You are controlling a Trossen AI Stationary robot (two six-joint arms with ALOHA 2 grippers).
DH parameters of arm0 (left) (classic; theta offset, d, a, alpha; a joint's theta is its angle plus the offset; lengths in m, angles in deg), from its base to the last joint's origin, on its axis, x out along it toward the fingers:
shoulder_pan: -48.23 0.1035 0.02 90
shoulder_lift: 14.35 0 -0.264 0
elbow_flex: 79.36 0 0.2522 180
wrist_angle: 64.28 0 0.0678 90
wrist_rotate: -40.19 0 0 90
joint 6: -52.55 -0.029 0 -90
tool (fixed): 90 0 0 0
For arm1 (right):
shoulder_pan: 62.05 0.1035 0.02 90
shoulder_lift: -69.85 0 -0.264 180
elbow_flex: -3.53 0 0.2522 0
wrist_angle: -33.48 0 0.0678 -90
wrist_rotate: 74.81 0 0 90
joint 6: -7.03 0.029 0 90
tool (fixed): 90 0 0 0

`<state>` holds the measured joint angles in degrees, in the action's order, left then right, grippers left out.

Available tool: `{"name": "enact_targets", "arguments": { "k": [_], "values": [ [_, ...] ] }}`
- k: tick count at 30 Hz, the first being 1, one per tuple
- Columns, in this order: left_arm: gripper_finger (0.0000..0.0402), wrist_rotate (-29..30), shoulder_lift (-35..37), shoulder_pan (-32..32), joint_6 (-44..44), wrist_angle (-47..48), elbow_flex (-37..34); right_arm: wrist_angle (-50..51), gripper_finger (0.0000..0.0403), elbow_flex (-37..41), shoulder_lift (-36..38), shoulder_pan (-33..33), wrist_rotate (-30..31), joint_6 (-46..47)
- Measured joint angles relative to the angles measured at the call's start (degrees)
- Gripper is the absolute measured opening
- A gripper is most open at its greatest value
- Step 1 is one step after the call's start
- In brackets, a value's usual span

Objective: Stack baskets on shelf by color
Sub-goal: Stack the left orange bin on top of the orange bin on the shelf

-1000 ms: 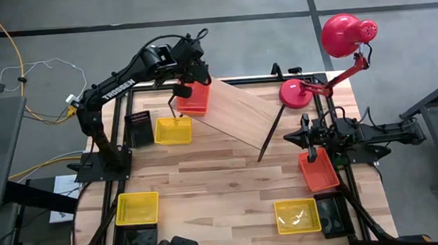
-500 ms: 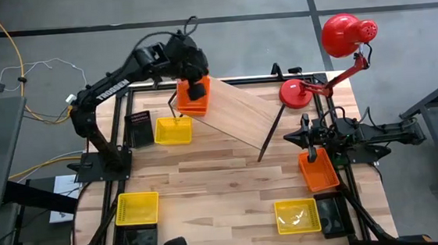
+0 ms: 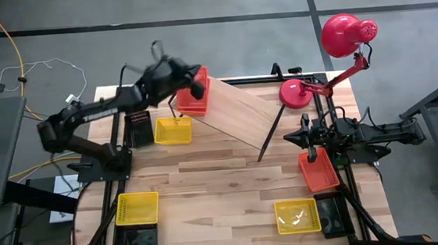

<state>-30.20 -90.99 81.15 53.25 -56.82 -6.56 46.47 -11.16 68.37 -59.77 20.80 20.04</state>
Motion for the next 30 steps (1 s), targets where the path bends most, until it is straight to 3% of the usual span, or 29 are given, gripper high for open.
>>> {"name": "enact_targets", "arguments": {
  "k": [3,6,15,30],
  "values": [
    [0.0,4.0,2.8,0.2,2.8,-9.9,-9.3,0.0,0.0,0.0,0.0,0.0,0.0,0.0],
    [0.0,4.2,3.4,1.2,3.6,-14.1,-12.4,0.0,0.0,0.0,0.0,0.0,0.0,0.0],
    [0.0,3.3,0.4,2.3,3.2,-18.7,-9.2,0.0,0.0,0.0,0.0,0.0,0.0,0.0],
    [0.0,4.7,-8.8,3.1,4.4,-16.4,-5.4,0.0,0.0,0.0,0.0,0.0,0.0,0.0]
  ]
}}
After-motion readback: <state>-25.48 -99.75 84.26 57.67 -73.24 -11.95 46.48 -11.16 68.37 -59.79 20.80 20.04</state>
